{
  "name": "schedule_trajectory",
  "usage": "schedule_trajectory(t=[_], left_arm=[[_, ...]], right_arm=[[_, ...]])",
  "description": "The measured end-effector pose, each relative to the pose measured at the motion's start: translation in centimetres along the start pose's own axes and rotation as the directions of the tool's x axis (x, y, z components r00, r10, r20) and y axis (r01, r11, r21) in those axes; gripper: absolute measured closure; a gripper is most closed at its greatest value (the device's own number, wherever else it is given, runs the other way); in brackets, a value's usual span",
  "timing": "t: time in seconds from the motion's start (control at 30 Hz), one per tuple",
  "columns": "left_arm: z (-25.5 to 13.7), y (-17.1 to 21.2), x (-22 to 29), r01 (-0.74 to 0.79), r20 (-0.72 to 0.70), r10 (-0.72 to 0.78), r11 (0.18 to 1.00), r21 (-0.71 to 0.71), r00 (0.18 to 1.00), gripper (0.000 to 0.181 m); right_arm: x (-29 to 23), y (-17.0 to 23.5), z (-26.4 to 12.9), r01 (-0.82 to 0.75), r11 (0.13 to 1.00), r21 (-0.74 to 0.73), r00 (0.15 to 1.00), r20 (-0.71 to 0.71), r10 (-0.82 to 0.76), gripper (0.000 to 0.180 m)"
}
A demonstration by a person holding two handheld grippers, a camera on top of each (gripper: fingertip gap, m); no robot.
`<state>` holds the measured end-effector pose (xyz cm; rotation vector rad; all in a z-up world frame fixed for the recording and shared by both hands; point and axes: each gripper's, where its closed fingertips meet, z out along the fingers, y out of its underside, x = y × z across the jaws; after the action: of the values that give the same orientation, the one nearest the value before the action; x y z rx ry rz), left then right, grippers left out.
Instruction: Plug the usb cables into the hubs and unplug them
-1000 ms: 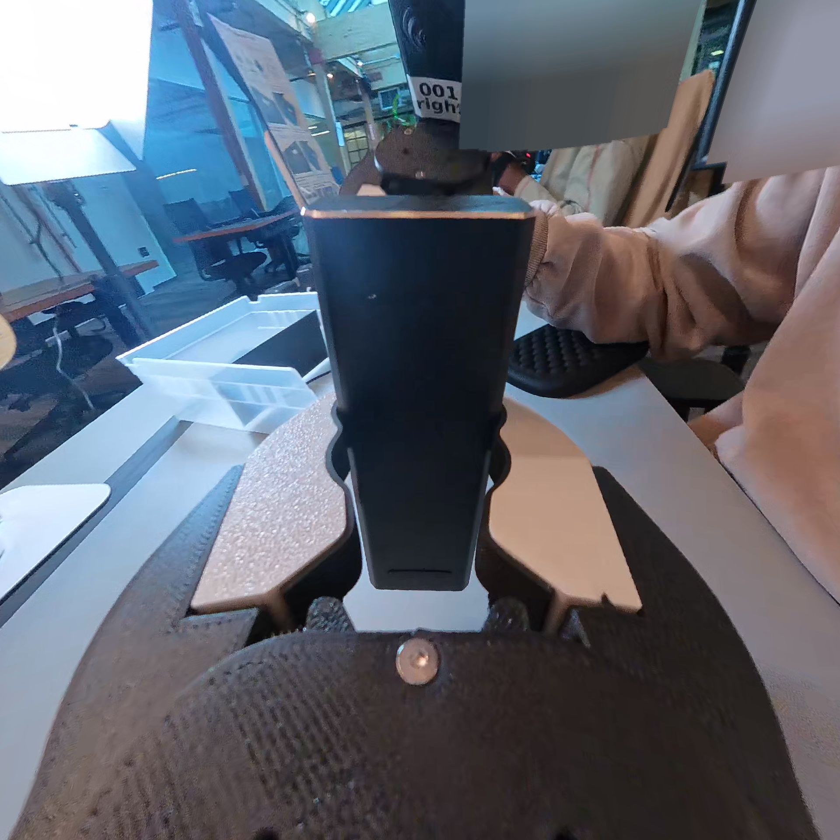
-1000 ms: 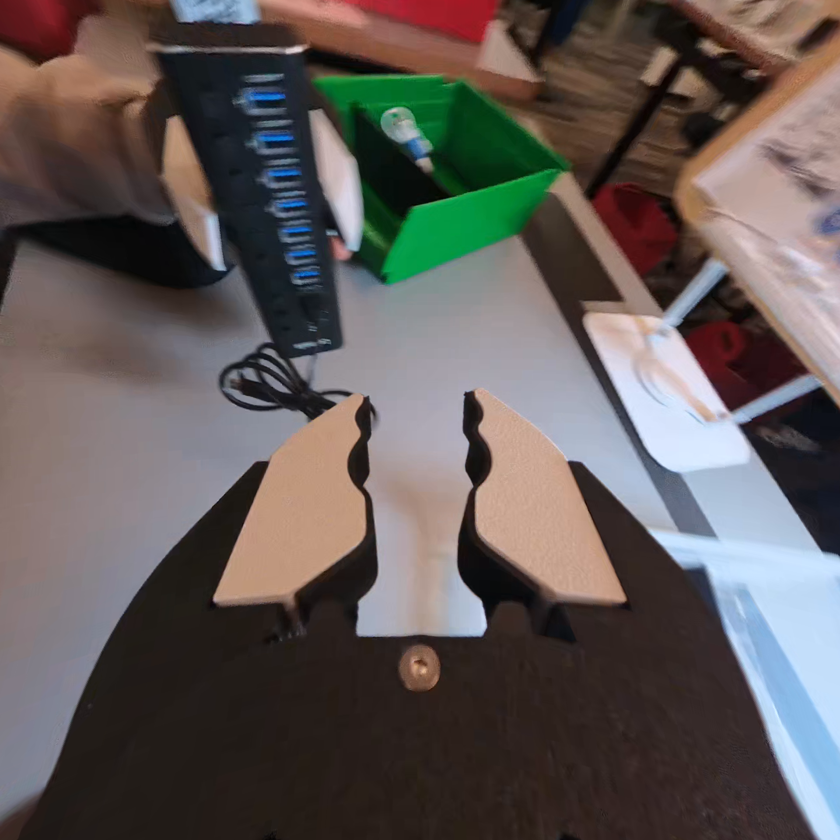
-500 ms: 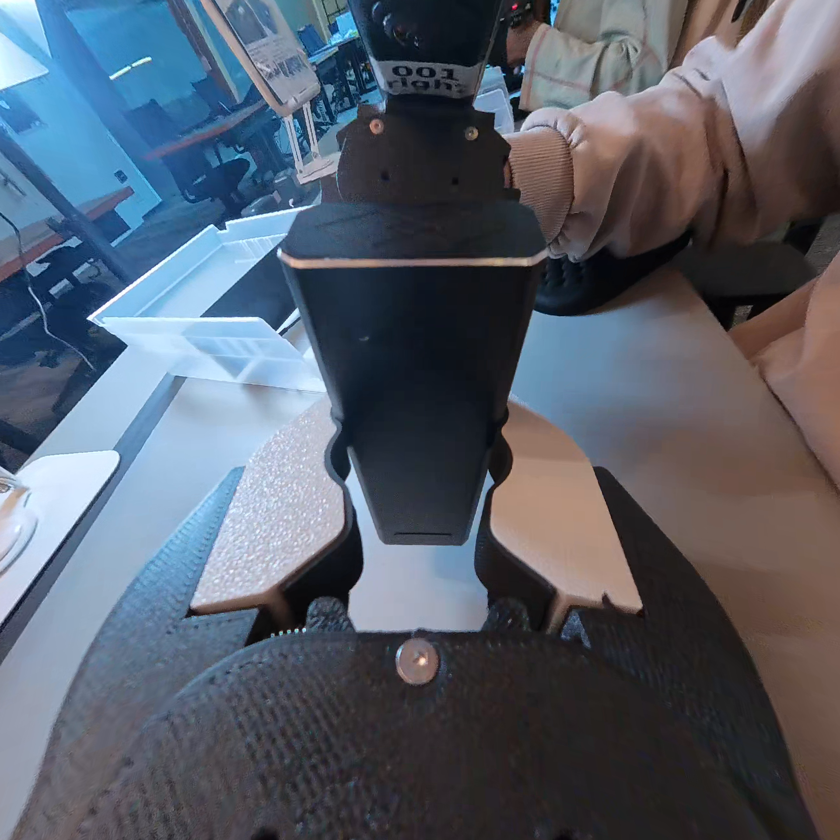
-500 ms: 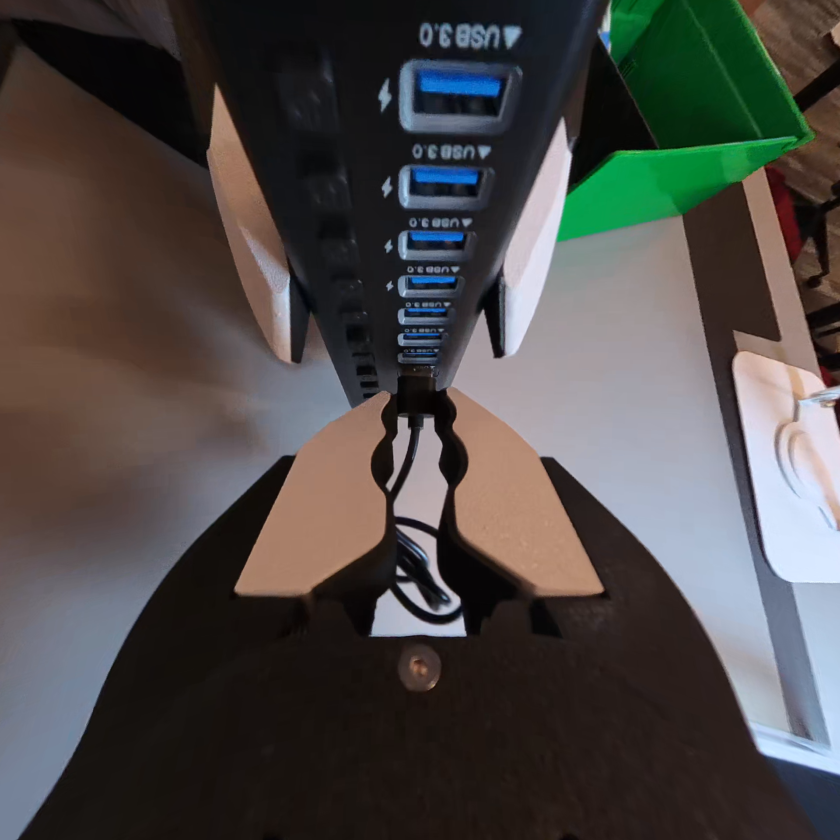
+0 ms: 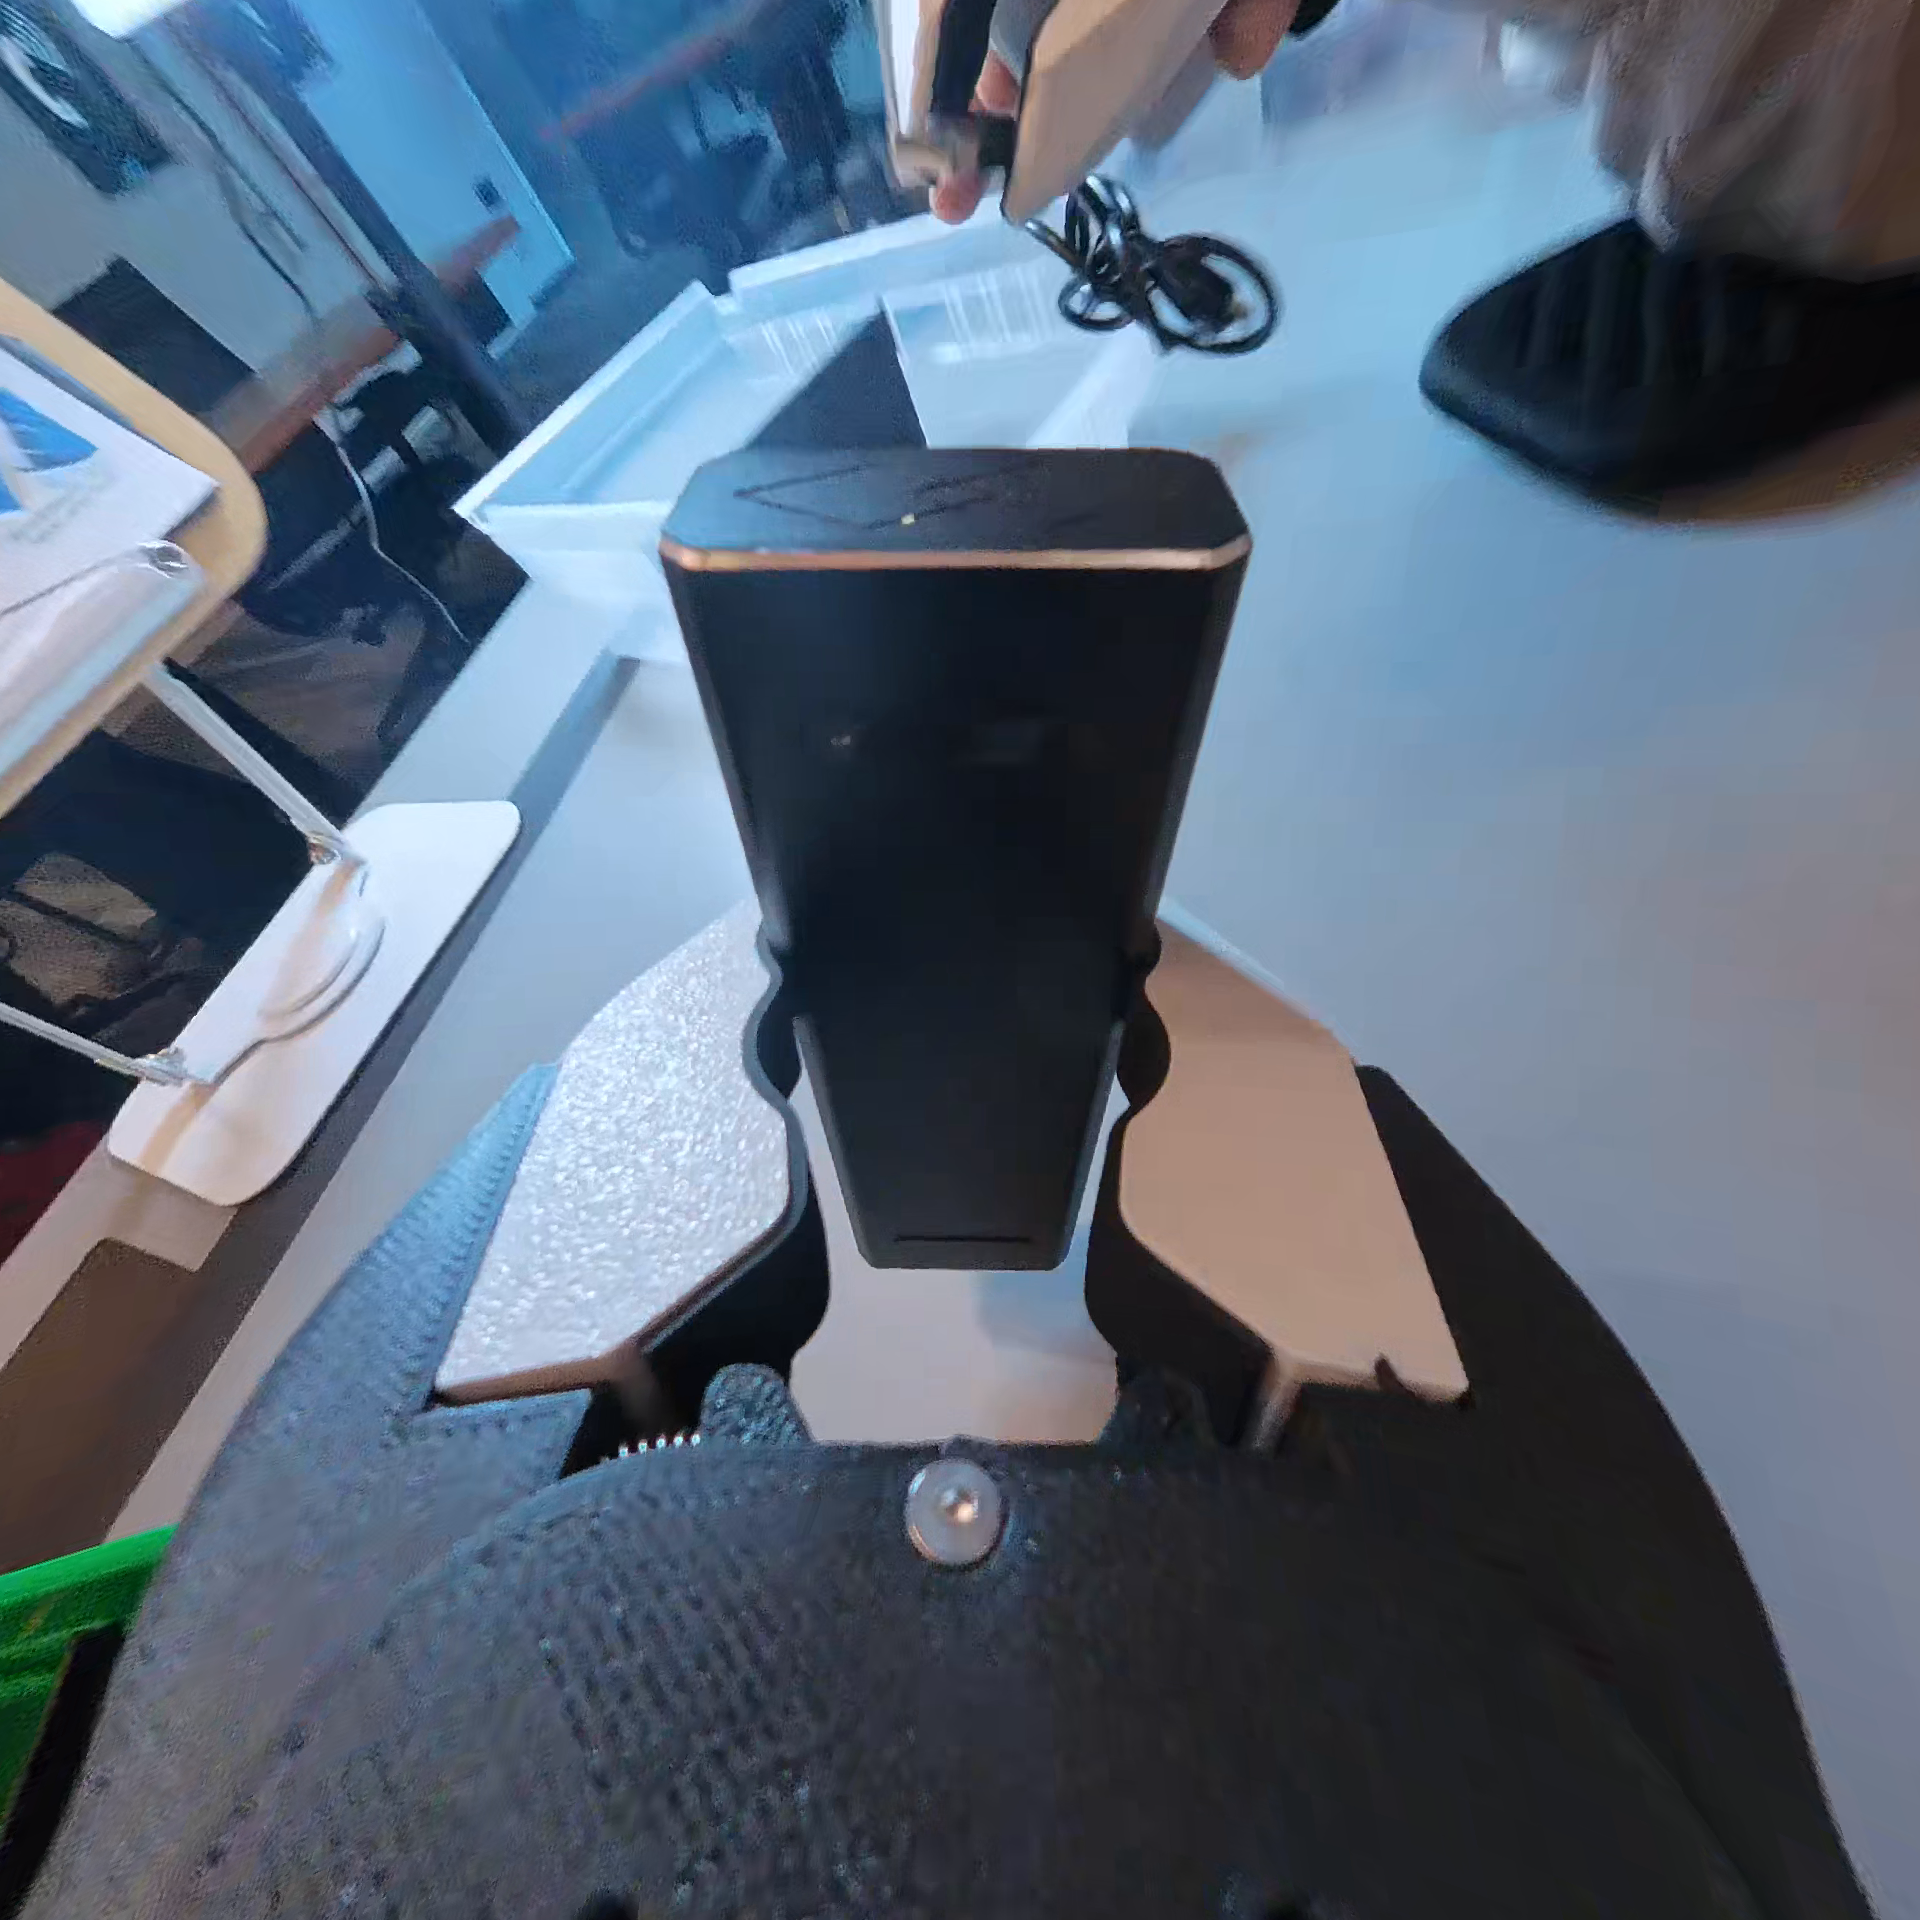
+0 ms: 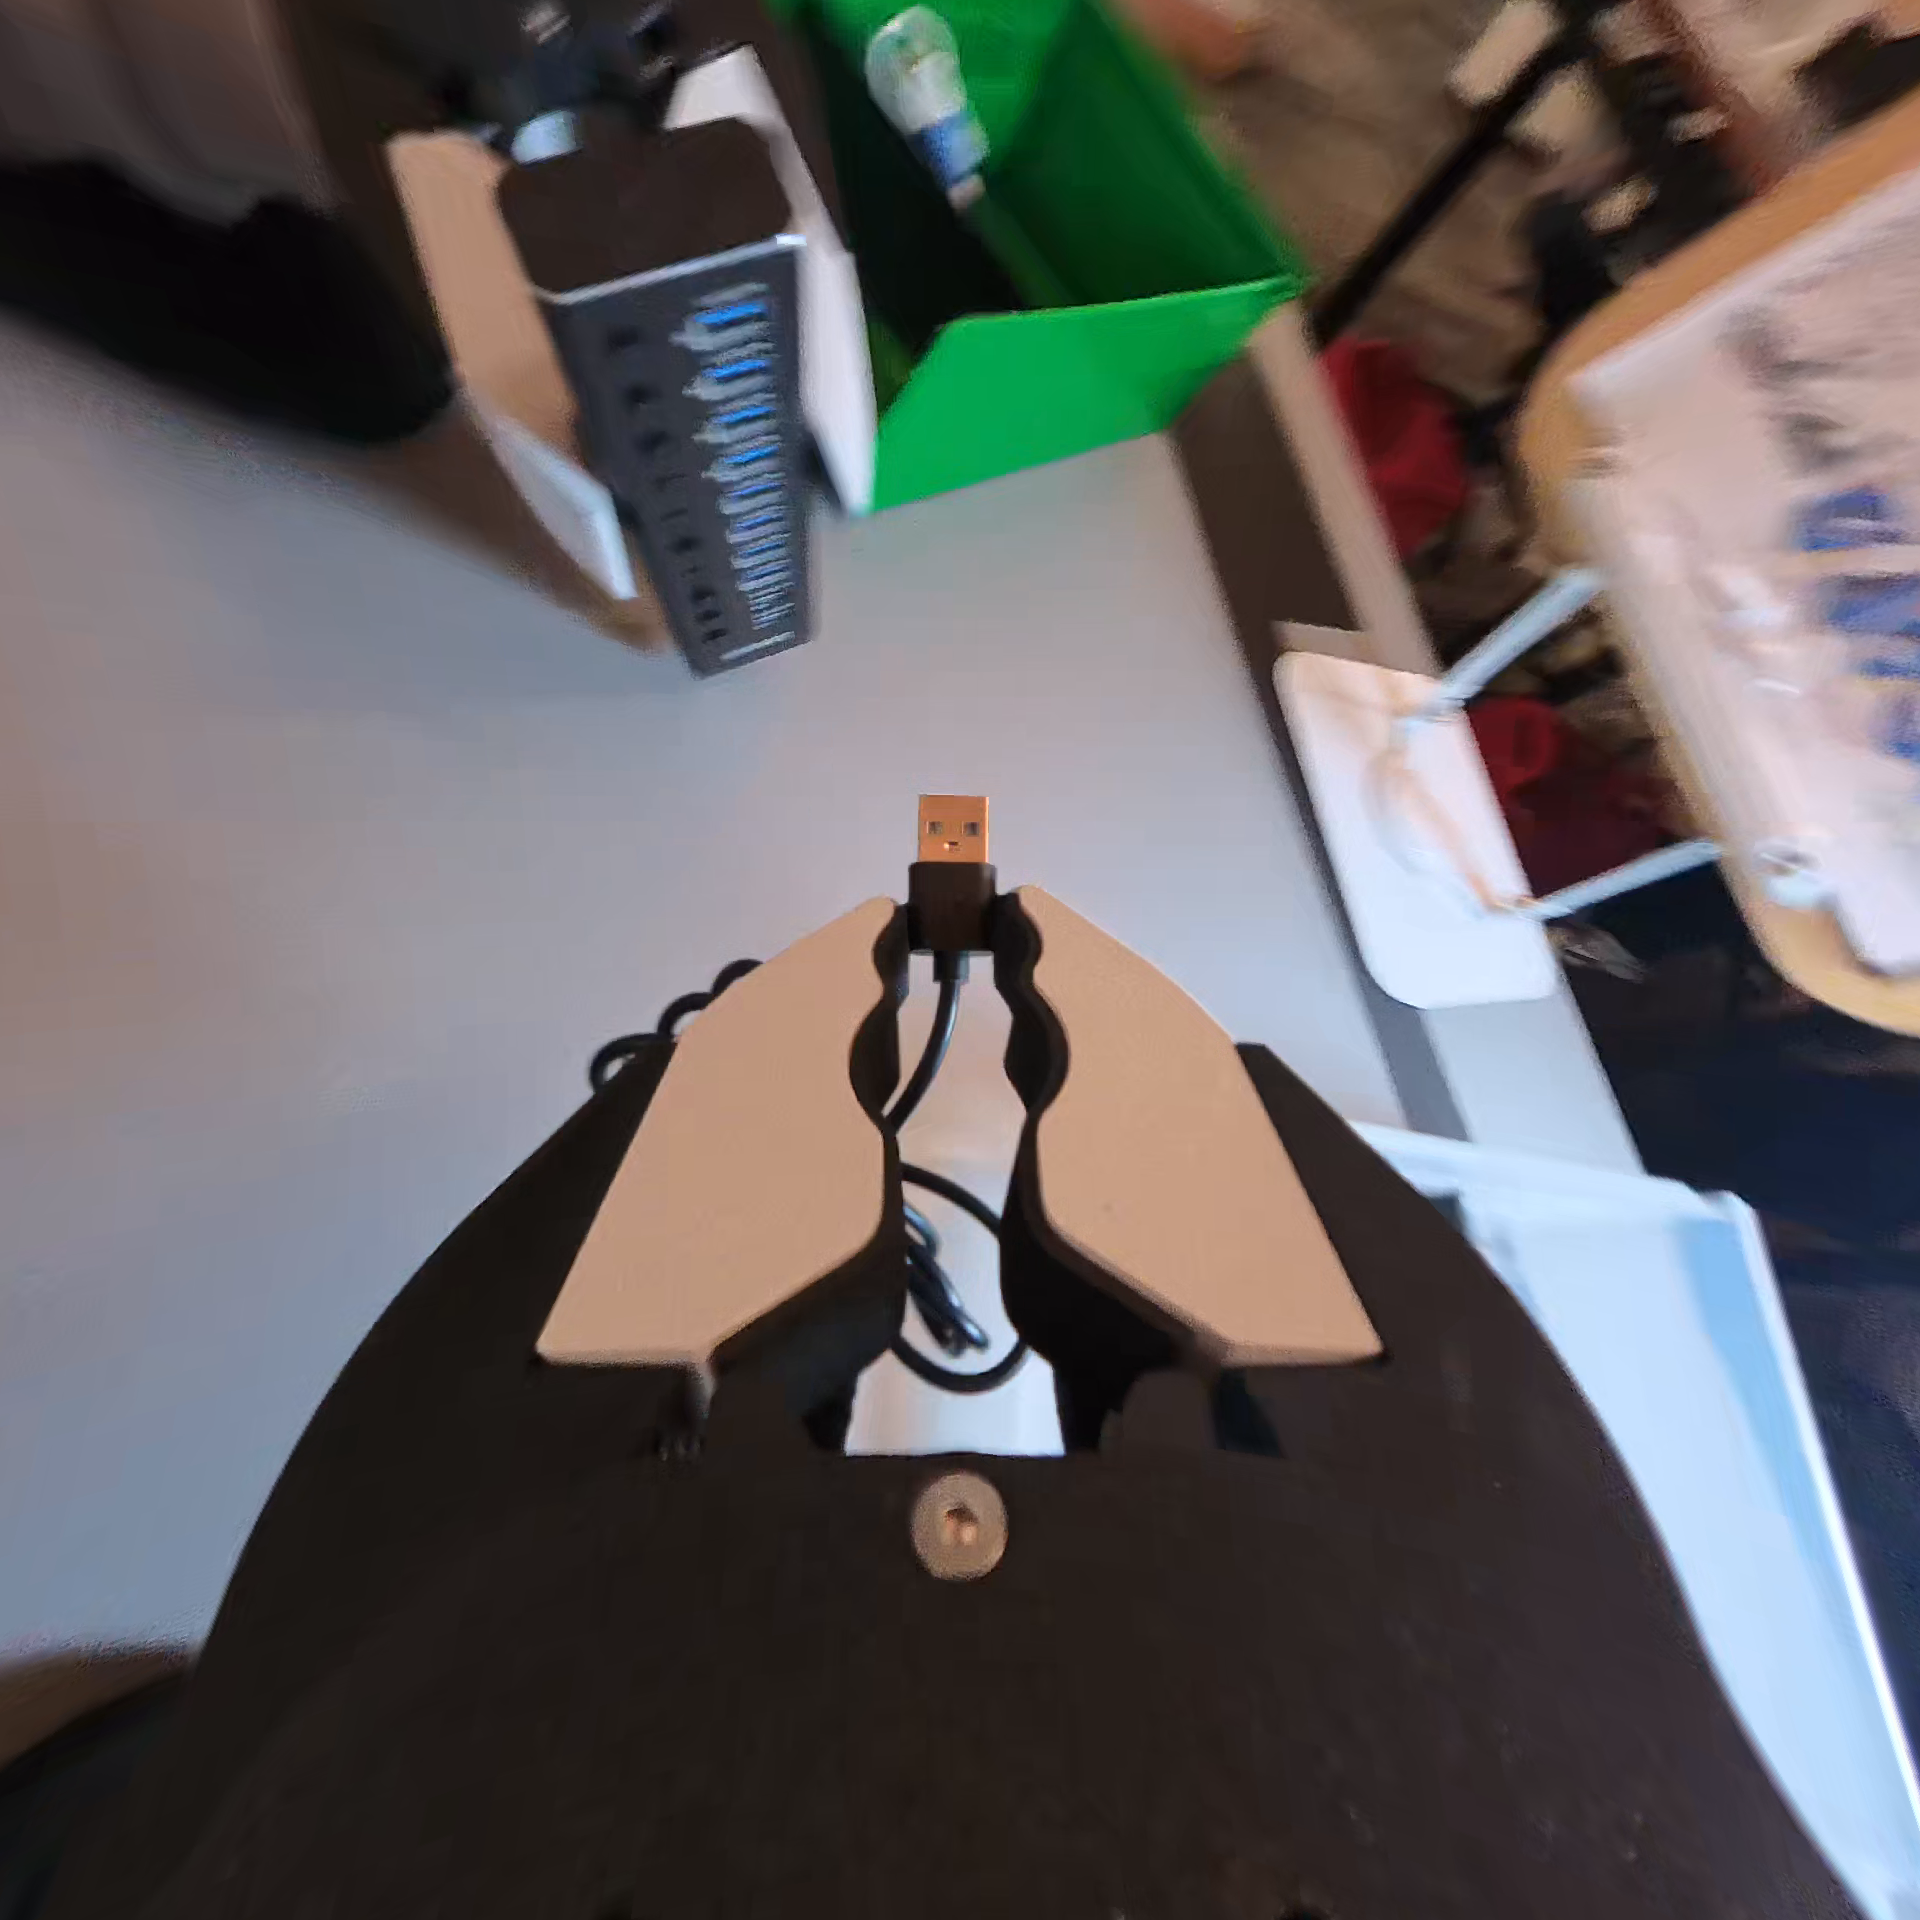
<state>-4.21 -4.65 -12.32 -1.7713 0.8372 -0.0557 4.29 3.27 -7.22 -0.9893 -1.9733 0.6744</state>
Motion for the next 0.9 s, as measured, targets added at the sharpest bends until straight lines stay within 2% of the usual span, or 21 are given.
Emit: schedule_trajectory(t=[0.03,0.13,0.2,0.23,0.33,0.37,0.43,0.5,0.57,0.6,0.67,0.77,0.83,0.9], left_arm=[[-0.4,-0.8,-0.4,0.034,0.007,-0.035,0.998,0.047,0.999,0.120],[-1.4,-3.0,-1.1,0.122,0.006,-0.125,0.974,0.189,0.992,0.120],[-1.7,-3.7,-1.3,0.176,-0.019,-0.177,0.950,0.256,0.984,0.120],[-1.8,-3.9,-1.5,0.208,-0.031,-0.208,0.937,0.281,0.978,0.120],[-1.8,-4.1,-1.6,0.293,-0.091,-0.279,0.895,0.336,0.956,0.120],[-1.9,-4.2,-1.5,0.320,-0.122,-0.296,0.876,0.361,0.947,0.120],[-2.0,-4.5,-1.0,0.373,-0.193,-0.321,0.838,0.399,0.927,0.120],[-2.0,-4.8,-0.5,0.401,-0.243,-0.325,0.815,0.418,0.914,0.120],[-1.8,-5.2,0.0,0.414,-0.277,-0.320,0.804,0.427,0.906,0.120],[-1.8,-5.3,0.3,0.418,-0.289,-0.317,0.800,0.431,0.903,0.120],[-1.6,-5.7,0.8,0.425,-0.310,-0.309,0.790,0.443,0.899,0.120],[-1.4,-6.2,1.5,0.430,-0.329,-0.301,0.779,0.456,0.895,0.120],[-1.2,-6.6,2.0,0.419,-0.331,-0.283,0.772,0.479,0.900,0.120],[-1.2,-7.1,2.4,0.404,-0.327,-0.263,0.762,0.507,0.907,0.120]], right_arm=[[1.9,-0.3,-1.5,-0.043,0.998,0.049,0.997,-0.069,0.046,0.164],[7.7,0.2,-5.9,-0.101,0.976,0.194,0.943,-0.294,0.156,0.164],[10.1,2.3,-7.0,-0.163,0.960,0.228,0.900,-0.364,0.240,0.164],[10.7,3.9,-6.6,-0.203,0.959,0.199,0.890,-0.370,0.266,0.164],[12.0,11.3,-3.7,-0.332,0.942,-0.048,0.852,-0.445,0.277,0.164],[12.4,12.9,-2.9,-0.342,0.935,-0.093,0.841,-0.473,0.261,0.154],[12.3,13.7,-1.7,-0.366,0.923,-0.115,0.838,-0.472,0.274,0.136],[12.1,11.5,-1.4,-0.334,0.942,-0.045,0.844,-0.459,0.277,0.134],[10.6,8.4,-0.7,-0.294,0.955,0.036,0.880,-0.380,0.286,0.133],[9.1,6.5,-0.1,-0.277,0.957,0.085,0.910,-0.297,0.290,0.132],[5.0,2.7,1.5,-0.276,0.947,0.168,0.954,-0.073,0.291,0.132],[-2.3,-2.1,4.4,-0.282,0.933,0.225,0.942,0.247,0.225,0.121],[-6.4,-3.9,6.8,-0.258,0.939,0.227,0.920,0.354,0.167,0.112],[-9.3,-4.9,9.3,-0.230,0.947,0.224,0.916,0.379,0.132,0.106]])
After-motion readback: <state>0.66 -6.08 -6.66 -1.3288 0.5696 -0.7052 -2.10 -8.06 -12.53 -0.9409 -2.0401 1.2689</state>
